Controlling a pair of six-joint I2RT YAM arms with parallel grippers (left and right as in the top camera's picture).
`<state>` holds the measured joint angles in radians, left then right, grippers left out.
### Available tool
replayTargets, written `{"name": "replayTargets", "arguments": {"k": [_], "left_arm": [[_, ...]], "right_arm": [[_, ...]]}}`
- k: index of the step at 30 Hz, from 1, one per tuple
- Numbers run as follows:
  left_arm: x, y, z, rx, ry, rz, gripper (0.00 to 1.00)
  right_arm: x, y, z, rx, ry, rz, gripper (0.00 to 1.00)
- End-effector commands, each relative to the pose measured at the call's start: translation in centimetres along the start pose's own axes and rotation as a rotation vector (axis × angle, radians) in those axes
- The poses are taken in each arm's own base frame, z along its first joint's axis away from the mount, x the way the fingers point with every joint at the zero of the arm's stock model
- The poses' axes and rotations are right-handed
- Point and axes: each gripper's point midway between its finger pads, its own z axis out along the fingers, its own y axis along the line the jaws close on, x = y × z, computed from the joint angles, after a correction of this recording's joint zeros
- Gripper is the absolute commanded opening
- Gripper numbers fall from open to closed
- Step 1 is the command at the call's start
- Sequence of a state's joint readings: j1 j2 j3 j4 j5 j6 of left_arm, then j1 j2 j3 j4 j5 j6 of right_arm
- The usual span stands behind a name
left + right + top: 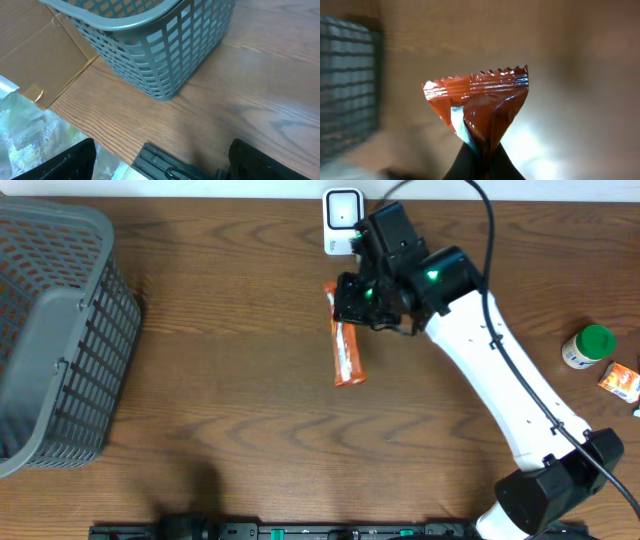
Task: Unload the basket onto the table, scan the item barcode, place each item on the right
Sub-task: 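Lift the chocolate bar toward the white scanner, then hold the chocolate bar up against the scanner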
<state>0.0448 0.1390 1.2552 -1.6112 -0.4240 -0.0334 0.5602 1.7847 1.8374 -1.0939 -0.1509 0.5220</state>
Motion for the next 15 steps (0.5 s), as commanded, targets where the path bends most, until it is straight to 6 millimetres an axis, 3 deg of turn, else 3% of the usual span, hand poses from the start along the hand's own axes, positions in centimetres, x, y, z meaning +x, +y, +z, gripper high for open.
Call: {"name": "replayTargets", "arguments": {"k": [1,7,15], "left_arm": [[1.8,0.4,-0.2,-0.014,0.061,0.025,0.86],[1.8,0.4,-0.2,-0.014,0.061,0.025,0.86],[1.8,0.4,-0.2,-0.014,0.061,0.025,0.86]], "right_arm": [[-2.9,-1.2,-1.4,0.251,-0.184,-0.362,0.02],[-8.7,2.8,-2.6,0.332,-0.461,-0.700,0.02],[-14.3,7.3,-5.1,0.143,-0.754,-0.678,0.01]]}}
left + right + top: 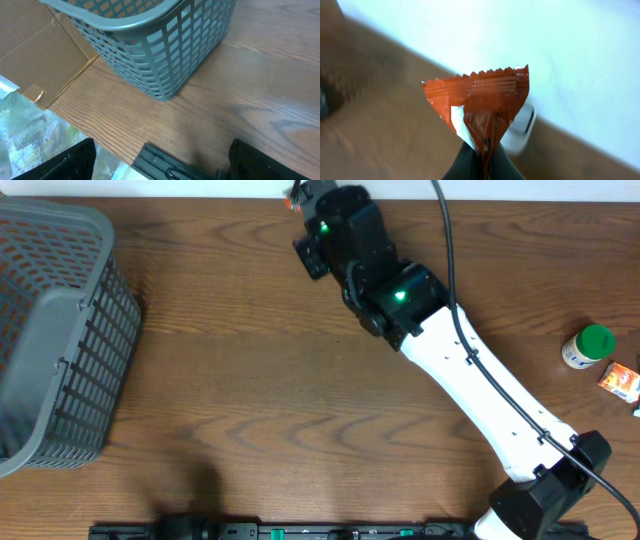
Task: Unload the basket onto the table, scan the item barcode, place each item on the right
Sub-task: 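Hold the chocolate bar up against the scanner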
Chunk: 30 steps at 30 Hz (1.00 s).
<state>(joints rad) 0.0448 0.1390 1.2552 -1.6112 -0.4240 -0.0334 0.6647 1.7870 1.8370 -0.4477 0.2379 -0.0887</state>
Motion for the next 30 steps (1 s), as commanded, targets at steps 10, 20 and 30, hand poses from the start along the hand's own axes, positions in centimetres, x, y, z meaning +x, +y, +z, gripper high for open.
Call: {"name": "replayTargets", "arguments": {"k": [10,20,30], "left_arm": [[1.8,0.4,-0.2,-0.014,0.061,0.025,0.86],[1.8,0.4,-0.2,-0.014,0.061,0.025,0.86],[1.8,0.4,-0.2,-0.014,0.061,0.025,0.86]], "right_arm": [[-1.5,-4.4,12.0,0.250,-0.325,-0.431,0.02],[5.1,-3.1,19.4,0.409,-0.465,-0.868,0.01],[10.9,-3.9,22.8,0.378,-0.384,-0.993,0.01]]}}
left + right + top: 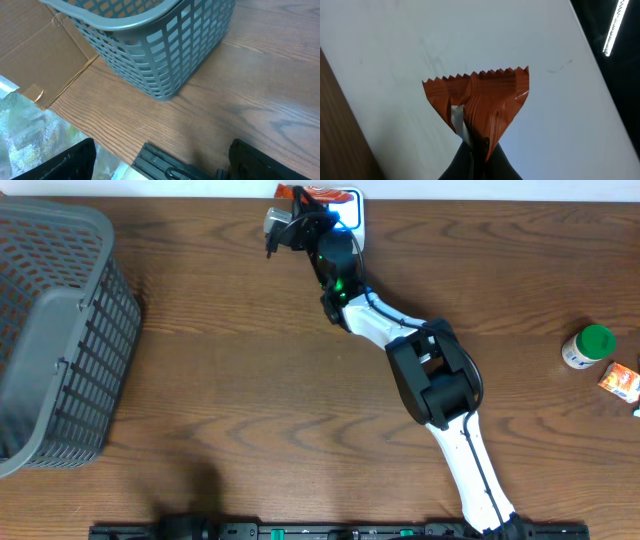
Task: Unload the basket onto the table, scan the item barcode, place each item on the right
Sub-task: 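Hold the chocolate bar up against the scanner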
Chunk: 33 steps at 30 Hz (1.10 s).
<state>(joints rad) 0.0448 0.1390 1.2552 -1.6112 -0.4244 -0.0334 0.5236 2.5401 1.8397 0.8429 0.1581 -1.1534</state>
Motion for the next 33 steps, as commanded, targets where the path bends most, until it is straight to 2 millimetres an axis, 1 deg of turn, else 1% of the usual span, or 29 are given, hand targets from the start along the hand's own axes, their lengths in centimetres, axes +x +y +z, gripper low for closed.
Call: {"name": "replayTargets", "arguments": {"k": [1,4,9,14,17,20,23,26,30,33], "left_arm": [[1.8,0.4,-0.2,-0.014,0.061,0.025,0.86],[1.8,0.4,-0.2,-0.014,0.061,0.025,0.86],[1.8,0.4,-0.2,-0.014,0.061,0.025,0.86],[1.8,0.4,-0.2,-0.014,0.061,0.025,0.86],[1.8,0.4,-0.2,-0.014,0.061,0.025,0.86],[1.8,0.4,-0.2,-0.014,0.061,0.025,0.86],[1.8,0.4,-0.2,-0.014,0.061,0.025,0.86],[1.8,0.4,-0.2,-0.014,0.061,0.025,0.86],[1.8,0.4,-0.2,-0.014,0.061,0.025,0.86],[1.8,0.4,-0.2,-0.014,0.061,0.025,0.86]], "right_arm": [[2.3,0.8,0.3,-0.016,0.001,-0.096,0.01],[3.2,1.2,0.3,-0.028,-0.002,-0.131,0.01],[3.3,1.0,0.3,-0.027,-0.019,-0.138,0.01],[3.3,1.0,0.3,-0.020,-0.006,-0.026,0.01],[3.5,0.3,0.3,0.021,0.022,0.089,0.01],[3.9,0.2,0.2,0.032,0.046,0.167,0.01],[4.2,1.0,0.2,0.001,0.064,0.166,0.01],[4.3,1.0,0.2,0.005,0.072,0.165,0.01],[3.7,-0.1,0.2,0.043,0.049,0.134,0.01],[3.0,-1.5,0.2,0.074,0.048,0.094,0.01]]}}
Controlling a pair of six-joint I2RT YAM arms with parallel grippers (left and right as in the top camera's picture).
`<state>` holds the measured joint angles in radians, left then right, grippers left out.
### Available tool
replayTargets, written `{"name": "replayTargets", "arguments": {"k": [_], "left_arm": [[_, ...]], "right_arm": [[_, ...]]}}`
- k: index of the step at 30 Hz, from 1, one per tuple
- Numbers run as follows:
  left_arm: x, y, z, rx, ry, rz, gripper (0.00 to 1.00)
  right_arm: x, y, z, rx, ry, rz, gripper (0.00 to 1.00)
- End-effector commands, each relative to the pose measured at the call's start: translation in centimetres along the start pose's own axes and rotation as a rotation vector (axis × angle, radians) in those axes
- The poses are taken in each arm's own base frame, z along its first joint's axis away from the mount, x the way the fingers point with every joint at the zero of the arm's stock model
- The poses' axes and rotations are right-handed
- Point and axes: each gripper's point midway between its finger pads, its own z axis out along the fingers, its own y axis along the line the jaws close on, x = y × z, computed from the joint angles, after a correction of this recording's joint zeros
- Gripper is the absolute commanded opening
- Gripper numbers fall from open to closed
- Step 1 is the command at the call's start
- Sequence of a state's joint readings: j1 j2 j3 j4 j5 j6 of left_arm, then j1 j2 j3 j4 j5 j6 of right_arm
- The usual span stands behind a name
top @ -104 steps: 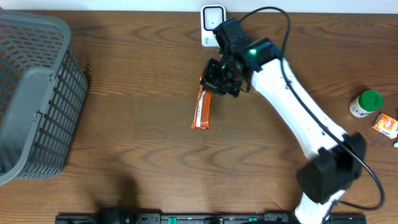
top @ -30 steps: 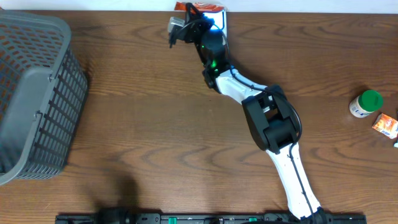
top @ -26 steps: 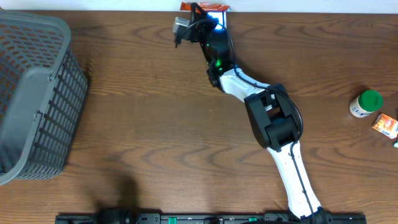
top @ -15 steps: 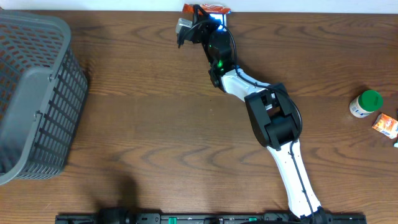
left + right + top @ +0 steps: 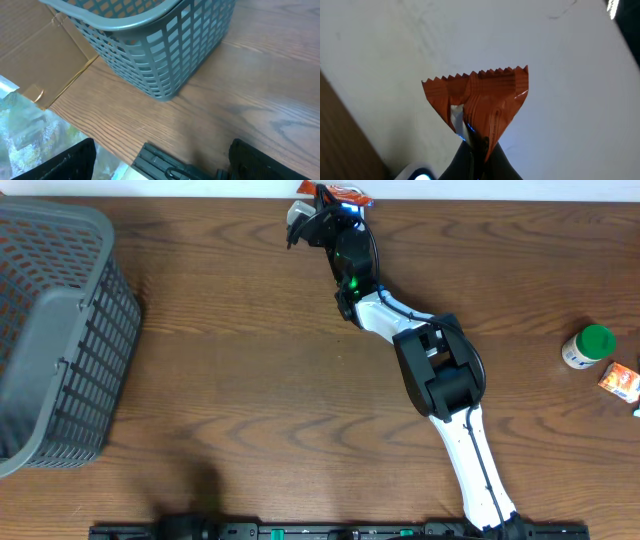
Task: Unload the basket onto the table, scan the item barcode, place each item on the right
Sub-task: 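Hold the chocolate bar up against the scanner, then carry the chocolate bar to the table's right edge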
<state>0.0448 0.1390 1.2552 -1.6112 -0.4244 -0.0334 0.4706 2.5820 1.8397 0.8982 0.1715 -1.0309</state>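
Observation:
My right gripper (image 5: 479, 151) is shut on the lower end of an orange snack wrapper (image 5: 476, 106), whose crimped edge points up against the white wall. In the overhead view the right gripper (image 5: 328, 210) is stretched to the table's far edge, with the wrapper (image 5: 336, 192) at its tip. The white scanner (image 5: 416, 175) shows only as a corner with a blue light at the lower left, and the arm covers it in the overhead view. The left gripper (image 5: 160, 167) hangs open over the table's near edge, its fingers (image 5: 70, 160) wide apart and holding nothing.
A grey mesh basket (image 5: 60, 330) stands at the left side of the table and fills the top of the left wrist view (image 5: 150, 45). A green-capped bottle (image 5: 587, 345) and a small orange box (image 5: 622, 381) sit at the right edge.
The right gripper with the wrapper has shifted slightly right along the far edge. It now covers the scanner in the overhead view, and the scanner's lit corner has come into the right wrist view. The left arm is unmoved.
The right gripper held the wrapper over the table just in front of the scanner. Then it was at the far edge with the scanner behind the wrapper. Then the wrapper faced the white wall beside the scanner, and now it is over the scanner. The left gripper stayed open.

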Motion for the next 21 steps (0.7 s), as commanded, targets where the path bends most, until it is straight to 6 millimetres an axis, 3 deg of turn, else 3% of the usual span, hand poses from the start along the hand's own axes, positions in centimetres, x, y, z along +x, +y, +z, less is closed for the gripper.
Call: {"name": "replayTargets", "arguments": {"k": [1,7,12,17,21], "left_arm": [[1.8,0.4,-0.2,-0.014,0.061,0.025,0.86],[1.8,0.4,-0.2,-0.014,0.061,0.025,0.86],[1.8,0.4,-0.2,-0.014,0.061,0.025,0.86],[1.8,0.4,-0.2,-0.014,0.061,0.025,0.86],[1.8,0.4,-0.2,-0.014,0.061,0.025,0.86]], "right_arm": [[-1.6,-1.7,0.0,0.045,0.002,-0.018,0.01],[-3.5,-7.3,-0.1,0.081,0.107,-0.015,0.01],[-3.1,-12.6,-2.0,0.056,0.320,-0.044,0.01],[-1.2,-16.5,-5.6,-0.010,0.537,-0.085,0.01],[2.5,-18.0,-9.6,-0.138,0.705,-0.064,0.01]]}}
